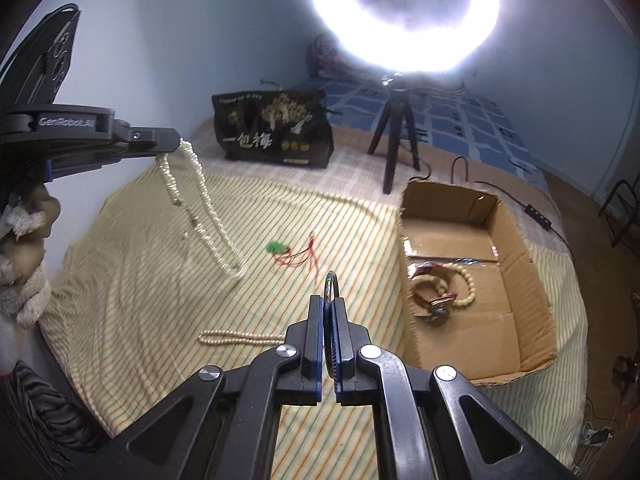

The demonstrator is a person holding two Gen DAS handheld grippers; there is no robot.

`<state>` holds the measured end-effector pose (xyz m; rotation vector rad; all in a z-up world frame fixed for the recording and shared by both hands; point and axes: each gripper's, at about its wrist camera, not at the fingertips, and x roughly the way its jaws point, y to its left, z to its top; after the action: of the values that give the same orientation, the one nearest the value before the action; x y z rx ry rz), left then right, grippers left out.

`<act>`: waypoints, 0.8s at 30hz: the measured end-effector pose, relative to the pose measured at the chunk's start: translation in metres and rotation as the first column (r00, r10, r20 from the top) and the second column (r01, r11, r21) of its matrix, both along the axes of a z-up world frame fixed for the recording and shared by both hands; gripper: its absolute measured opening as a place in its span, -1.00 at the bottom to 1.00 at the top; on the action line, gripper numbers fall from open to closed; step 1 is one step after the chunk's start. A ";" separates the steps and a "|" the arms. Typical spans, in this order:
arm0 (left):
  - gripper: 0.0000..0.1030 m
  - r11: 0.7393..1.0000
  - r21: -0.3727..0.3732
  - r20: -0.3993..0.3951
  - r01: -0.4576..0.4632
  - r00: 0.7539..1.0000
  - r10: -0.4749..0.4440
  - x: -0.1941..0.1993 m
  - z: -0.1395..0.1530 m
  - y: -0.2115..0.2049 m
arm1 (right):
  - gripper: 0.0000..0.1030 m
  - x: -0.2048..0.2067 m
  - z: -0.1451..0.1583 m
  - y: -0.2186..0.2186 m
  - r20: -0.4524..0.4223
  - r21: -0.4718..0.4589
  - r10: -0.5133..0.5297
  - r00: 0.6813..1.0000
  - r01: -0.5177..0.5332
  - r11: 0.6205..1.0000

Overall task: Organize jewelry
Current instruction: 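Carry the bangle into the box and open the right tool while the left tool releases the necklace there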

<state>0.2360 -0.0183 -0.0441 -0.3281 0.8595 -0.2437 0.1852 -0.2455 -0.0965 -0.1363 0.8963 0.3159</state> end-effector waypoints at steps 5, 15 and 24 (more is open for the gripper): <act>-0.89 0.999 -0.016 0.025 0.037 0.999 -0.036 0.001 0.015 -0.015 | -0.99 0.003 0.014 -0.023 0.024 0.015 -0.047 0.999 0.046 0.999; -0.89 0.995 0.005 0.061 0.095 0.994 -0.095 0.013 0.035 -0.051 | -0.99 0.009 0.025 -0.073 0.033 0.032 -0.135 0.990 0.134 0.990; -0.89 0.987 0.036 0.082 0.156 0.984 -0.159 0.041 0.058 -0.096 | -0.99 0.015 0.012 -0.108 -0.008 0.031 -0.186 0.982 0.187 0.982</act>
<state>0.2769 -0.1147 0.0139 -0.2204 0.8056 -0.3887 0.2002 -0.3535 -0.0841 -0.0218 0.9013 0.1555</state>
